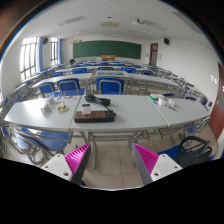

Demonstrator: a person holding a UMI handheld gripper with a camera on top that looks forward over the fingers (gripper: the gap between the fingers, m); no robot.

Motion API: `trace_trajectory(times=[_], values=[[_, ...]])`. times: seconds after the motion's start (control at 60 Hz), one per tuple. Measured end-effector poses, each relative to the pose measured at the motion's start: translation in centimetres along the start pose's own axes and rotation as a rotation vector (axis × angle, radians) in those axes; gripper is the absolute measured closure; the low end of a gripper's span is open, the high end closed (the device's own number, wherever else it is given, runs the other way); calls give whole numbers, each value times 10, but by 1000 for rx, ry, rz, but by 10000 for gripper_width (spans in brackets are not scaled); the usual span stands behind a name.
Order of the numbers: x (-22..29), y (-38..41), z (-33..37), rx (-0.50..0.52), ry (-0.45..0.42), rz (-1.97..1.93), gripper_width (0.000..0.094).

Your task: Unplug charger

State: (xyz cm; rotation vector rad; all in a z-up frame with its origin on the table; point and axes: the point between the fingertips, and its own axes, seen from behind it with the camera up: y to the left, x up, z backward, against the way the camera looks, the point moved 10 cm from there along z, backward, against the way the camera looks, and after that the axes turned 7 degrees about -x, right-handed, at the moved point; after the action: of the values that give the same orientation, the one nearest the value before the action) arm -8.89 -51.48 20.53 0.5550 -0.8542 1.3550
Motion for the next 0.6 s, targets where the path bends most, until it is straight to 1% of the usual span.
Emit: trace_trajectory(times=[0.117,0.233,0.283,0.383,0.467,0.517,0.6], values=[[19,53,-40,73,-42,16,84],[49,106,-100,125,-101,22,76],[63,126,-129,130,-121,27,77],[84,156,-193,111,-135,28,80],[96,171,-240,92,-114,7,91],[100,176,-263,78,-102,-7,131],[99,179,-294,44,-76,-27,225]])
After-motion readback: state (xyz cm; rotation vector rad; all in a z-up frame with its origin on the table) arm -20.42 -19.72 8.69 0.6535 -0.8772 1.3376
